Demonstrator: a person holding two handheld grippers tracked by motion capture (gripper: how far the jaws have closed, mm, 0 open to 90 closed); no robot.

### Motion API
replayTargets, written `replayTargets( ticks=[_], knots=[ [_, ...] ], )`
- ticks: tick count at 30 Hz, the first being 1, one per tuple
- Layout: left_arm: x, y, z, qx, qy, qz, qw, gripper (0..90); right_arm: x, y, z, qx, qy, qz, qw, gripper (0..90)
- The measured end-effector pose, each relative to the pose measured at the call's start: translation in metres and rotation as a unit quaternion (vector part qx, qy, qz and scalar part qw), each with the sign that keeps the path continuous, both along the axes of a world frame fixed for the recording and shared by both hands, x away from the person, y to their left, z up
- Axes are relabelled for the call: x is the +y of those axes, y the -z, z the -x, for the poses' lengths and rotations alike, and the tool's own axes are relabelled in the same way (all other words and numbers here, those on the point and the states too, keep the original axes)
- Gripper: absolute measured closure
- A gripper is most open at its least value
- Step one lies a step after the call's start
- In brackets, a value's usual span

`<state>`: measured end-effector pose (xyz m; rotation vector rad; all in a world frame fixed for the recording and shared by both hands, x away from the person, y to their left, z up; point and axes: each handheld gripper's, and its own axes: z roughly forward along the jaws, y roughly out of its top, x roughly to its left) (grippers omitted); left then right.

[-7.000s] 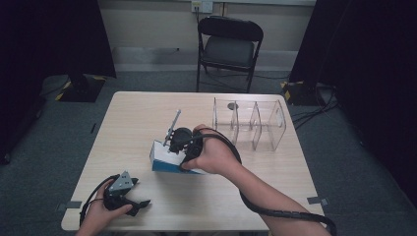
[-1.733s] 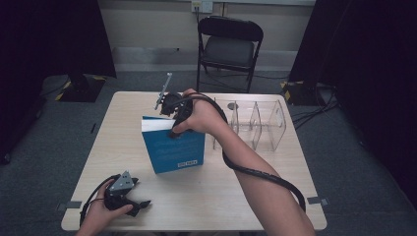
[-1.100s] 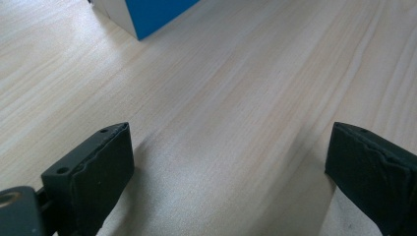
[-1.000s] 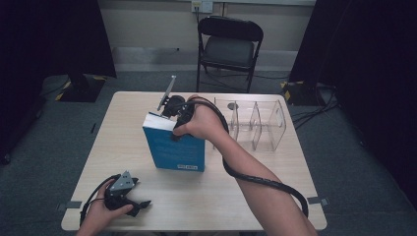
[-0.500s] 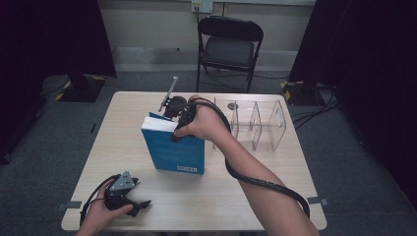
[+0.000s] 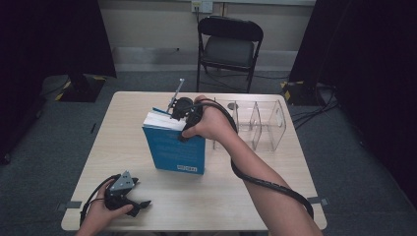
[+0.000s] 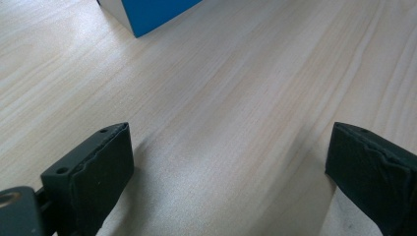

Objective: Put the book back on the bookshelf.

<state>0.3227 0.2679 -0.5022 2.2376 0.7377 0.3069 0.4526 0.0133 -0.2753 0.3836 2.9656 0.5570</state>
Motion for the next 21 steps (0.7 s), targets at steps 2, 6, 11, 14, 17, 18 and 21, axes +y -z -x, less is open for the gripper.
replayTargets(
  ticks=[2, 6, 11, 14, 17, 18, 21],
  knots=[
    [0.0, 0.0, 0.0, -0.002, 0.0, -0.004, 1.0, 3.6, -0.002, 0.002, -0.001, 0.004, -0.001, 0.003, 1.0, 49.9],
    [0.0, 0.0, 0.0, 0.0, 0.001, -0.003, 1.0, 3.5, -0.005, 0.005, -0.002, 0.011, 0.0, 0.006, 0.9999, 50.2],
    [0.0, 0.0, 0.0, -0.001, 0.0, -0.004, 1.0, 3.4, -0.006, 0.011, -0.004, 0.014, -0.001, 0.015, 0.9998, 48.6],
    [0.0, 0.0, 0.0, -0.001, 0.0, -0.004, 1.0, 3.3, -0.004, 0.017, -0.005, 0.018, -0.005, 0.026, 0.9995, 49.0],
    [0.0, 0.0, 0.0, -0.001, 0.0, -0.003, 1.0, 3.3, -0.003, 0.021, -0.006, 0.021, -0.008, 0.029, 0.9993, 48.0],
    [0.0, 0.0, 0.0, -0.001, -0.001, -0.003, 1.0, 3.3, -0.003, 0.021, -0.007, 0.021, -0.009, 0.029, 0.9993, 47.9],
    [0.0, 0.0, 0.0, -0.001, 0.0, -0.004, 1.0, 3.3, -0.003, 0.023, -0.008, 0.025, -0.009, 0.026, 0.9993, 47.8]
  ],
)
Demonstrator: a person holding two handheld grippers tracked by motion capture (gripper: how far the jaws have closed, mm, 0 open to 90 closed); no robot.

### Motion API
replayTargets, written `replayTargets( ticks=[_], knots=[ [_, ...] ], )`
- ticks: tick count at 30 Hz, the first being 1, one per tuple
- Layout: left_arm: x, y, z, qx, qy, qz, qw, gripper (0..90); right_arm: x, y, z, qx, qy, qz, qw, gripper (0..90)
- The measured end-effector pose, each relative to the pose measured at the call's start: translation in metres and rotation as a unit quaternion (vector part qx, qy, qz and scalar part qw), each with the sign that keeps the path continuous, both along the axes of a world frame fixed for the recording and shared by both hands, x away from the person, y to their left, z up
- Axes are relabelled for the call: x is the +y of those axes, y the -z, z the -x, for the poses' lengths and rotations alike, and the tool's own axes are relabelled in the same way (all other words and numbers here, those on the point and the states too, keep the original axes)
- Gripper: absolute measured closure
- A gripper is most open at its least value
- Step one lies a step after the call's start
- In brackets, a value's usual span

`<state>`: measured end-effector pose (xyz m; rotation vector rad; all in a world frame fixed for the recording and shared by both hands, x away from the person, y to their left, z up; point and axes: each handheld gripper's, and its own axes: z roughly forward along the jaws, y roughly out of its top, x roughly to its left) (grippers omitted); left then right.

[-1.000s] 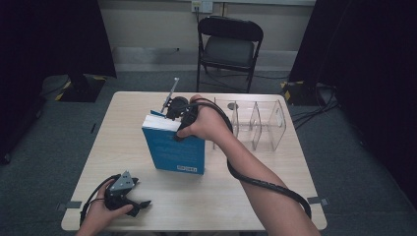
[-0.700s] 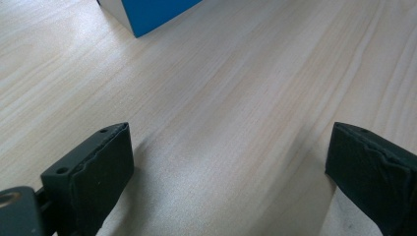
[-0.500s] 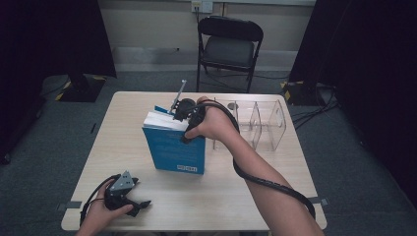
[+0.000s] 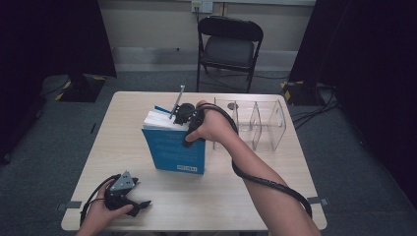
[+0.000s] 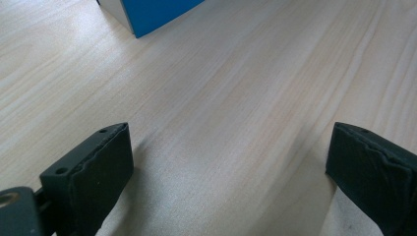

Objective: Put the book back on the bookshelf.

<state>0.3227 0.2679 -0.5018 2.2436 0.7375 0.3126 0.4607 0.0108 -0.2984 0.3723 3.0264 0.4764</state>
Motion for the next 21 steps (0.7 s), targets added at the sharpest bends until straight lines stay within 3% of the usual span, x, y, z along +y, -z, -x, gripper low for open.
replayTargets(
  ticks=[9, 16, 18, 21],
  knots=[
    [-0.0003, -0.0001, 0.0002, 0.001, -0.001, -0.001, 1.0, 2.8, 0.0013, 0.0043, -0.0026, 0.01, -0.006, 0.004, 0.9999, 47.4],
    [-0.0012, 0.0001, 0.0004, 0.004, -0.001, -0.002, 1.0, 1.9, 0.0037, 0.0036, -0.0018, 0.014, -0.005, 0.026, 0.9996, 48.3],
    [-0.0017, 0.0003, 0.0005, 0.004, -0.002, -0.001, 1.0, 1.4, 0.0025, 0.0039, -0.0029, 0.016, 0.005, 0.016, 0.9997, 40.4],
    [-0.0019, 0.0004, 0.0004, 0.004, -0.001, -0.001, 1.0, 1.2, 0.0013, 0.0044, -0.0025, 0.016, 0.002, 0.005, 0.9999, 36.6]
  ],
)
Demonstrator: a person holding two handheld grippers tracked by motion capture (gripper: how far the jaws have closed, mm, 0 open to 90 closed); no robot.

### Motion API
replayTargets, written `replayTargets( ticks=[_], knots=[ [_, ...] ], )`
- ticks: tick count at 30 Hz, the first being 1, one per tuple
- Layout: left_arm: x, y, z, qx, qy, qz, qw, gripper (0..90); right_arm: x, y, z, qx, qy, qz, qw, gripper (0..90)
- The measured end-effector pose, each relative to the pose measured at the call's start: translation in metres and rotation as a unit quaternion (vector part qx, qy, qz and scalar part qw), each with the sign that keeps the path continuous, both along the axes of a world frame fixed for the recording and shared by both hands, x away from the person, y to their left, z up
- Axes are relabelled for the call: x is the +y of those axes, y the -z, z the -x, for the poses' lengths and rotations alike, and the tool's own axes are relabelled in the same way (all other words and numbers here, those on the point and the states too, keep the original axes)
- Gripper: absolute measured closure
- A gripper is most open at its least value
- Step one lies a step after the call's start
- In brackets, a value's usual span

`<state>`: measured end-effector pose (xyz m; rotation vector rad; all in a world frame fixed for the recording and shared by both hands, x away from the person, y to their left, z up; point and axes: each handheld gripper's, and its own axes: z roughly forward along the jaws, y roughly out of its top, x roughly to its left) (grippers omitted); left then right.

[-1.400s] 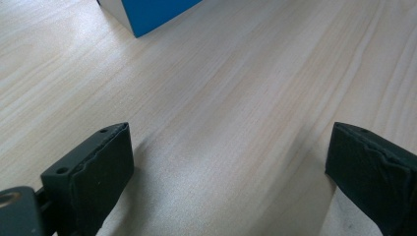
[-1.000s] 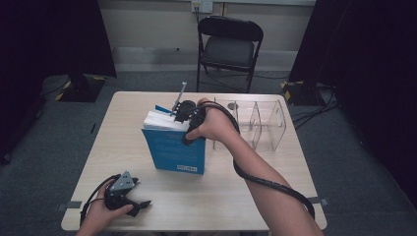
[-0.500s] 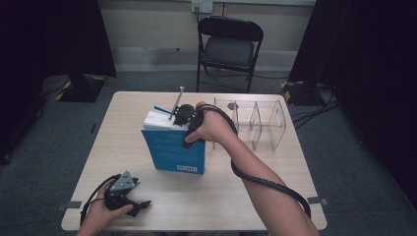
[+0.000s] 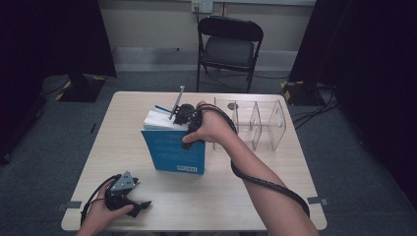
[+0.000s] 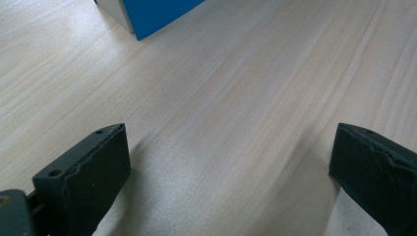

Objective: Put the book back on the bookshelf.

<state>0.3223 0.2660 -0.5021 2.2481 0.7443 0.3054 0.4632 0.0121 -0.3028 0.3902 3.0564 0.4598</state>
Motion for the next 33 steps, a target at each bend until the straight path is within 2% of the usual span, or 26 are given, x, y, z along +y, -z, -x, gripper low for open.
replayTargets(
  ticks=[4, 6, 7, 13, 20, 22, 23, 25, 27, 33],
  knots=[
    [0.0, 0.0, 0.0, 0.0, 0.001, 0.0, 1.0, 0.7, 0.001, -0.001, 0.001, 0.0, -0.006, 0.011, 0.9999, 39.7],
    [0.0, 0.0, 0.0, 0.0, 0.001, 0.0, 1.0, 0.7, 0.002, 0.0, 0.001, -0.002, -0.009, 0.016, 0.9998, 44.2],
    [0.0, 0.0, 0.0, 0.0, 0.001, 0.0, 1.0, 0.7, 0.003, 0.0, 0.002, -0.003, -0.01, 0.019, 0.9998, 49.7],
    [0.0, 0.0, 0.0, 0.0, 0.001, 0.0, 1.0, 0.7, 0.003, 0.0, 0.005, -0.011, -0.019, 0.02, 0.9996, 58.7],
    [0.0, 0.0, 0.0, 0.0, 0.002, 0.0, 1.0, 0.7, 0.004, 0.0, 0.013, -0.013, 0.0, 0.017, 0.9998, 60.1],
    [0.001, -0.001, -0.001, -0.003, 0.01, -0.012, 0.9999, 0.6, 0.004, -0.001, 0.013, -0.015, 0.004, 0.02, 0.9997, 60.6],
    [0.001, -0.001, -0.001, -0.003, 0.01, -0.012, 0.9999, 0.6, 0.004, -0.001, 0.014, -0.015, 0.013, 0.021, 0.9996, 60.7],
    [0.001, -0.001, -0.001, -0.002, 0.01, -0.013, 0.9999, 0.6, 0.004, -0.001, 0.014, -0.014, 0.014, 0.02, 0.9996, 60.8],
    [0.001, -0.001, -0.001, 0.002, 0.008, -0.01, 0.9999, 0.4, 0.004, -0.001, 0.016, -0.006, 0.029, 0.018, 0.9994, 60.8],
    [0.001, -0.001, -0.001, 0.002, 0.008, -0.01, 0.9999, 0.4, 0.004, -0.003, 0.019, -0.001, 0.034, 0.02, 0.9992, 61.2]
  ],
)
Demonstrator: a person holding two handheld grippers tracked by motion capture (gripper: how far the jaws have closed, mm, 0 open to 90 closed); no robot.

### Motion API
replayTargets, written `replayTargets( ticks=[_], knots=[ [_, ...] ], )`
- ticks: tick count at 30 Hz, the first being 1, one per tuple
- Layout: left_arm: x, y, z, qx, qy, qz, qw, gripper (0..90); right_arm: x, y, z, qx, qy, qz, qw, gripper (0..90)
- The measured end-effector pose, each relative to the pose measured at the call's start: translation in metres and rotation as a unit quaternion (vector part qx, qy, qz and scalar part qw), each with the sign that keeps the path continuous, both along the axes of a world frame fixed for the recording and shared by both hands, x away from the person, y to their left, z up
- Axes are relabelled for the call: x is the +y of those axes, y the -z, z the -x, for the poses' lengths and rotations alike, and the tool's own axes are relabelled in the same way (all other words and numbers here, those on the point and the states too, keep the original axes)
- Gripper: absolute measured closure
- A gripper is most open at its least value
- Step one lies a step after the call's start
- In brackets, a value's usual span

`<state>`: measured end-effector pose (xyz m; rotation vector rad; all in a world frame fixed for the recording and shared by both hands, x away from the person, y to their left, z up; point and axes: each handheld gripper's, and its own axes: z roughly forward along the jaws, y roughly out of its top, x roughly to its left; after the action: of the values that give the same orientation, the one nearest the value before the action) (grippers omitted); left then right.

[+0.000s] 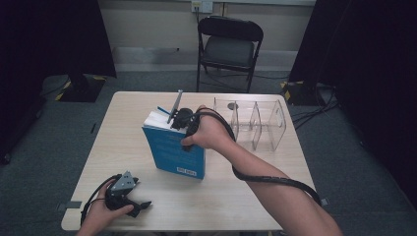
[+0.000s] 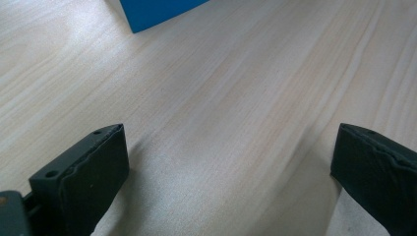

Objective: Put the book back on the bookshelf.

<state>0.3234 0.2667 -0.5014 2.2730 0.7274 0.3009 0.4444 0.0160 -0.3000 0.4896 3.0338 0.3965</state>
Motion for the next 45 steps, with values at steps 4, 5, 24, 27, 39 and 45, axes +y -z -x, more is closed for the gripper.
replayTargets(
  ticks=[4, 5, 24, 27, 39, 45],
  knots=[
    [0.0, 0.0, 0.0, 0.0, 0.0, 0.0, 1.0, 0.4, -0.002, -0.004, 0.003, 0.004, -0.001, 0.01, 0.9999, 61.2],
    [0.0, 0.0, 0.0, 0.0, 0.0, 0.0, 1.0, 0.4, -0.003, -0.005, 0.004, 0.005, -0.001, 0.012, 0.9999, 61.2],
    [-0.001, 0.001, 0.0, -0.003, -0.004, 0.007, 1.0, 0.4, -0.044, -0.013, 0.022, 0.021, 0.012, 0.019, 0.9995, 61.3],
    [-0.001, 0.001, 0.0, -0.004, -0.003, 0.009, 0.9999, 0.3, -0.051, -0.01, 0.028, 0.018, 0.015, 0.015, 0.9996, 61.2],
    [-0.001, 0.001, 0.001, -0.001, -0.006, 0.007, 1.0, 0.3, -0.067, -0.002, 0.04, 0.01, 0.02, 0.003, 0.9998, 60.7],
    [-0.001, 0.001, 0.001, -0.001, -0.006, 0.007, 1.0, 0.2, -0.065, -0.002, 0.038, 0.011, 0.009, 0.013, 0.9998, 59.7]
  ],
)
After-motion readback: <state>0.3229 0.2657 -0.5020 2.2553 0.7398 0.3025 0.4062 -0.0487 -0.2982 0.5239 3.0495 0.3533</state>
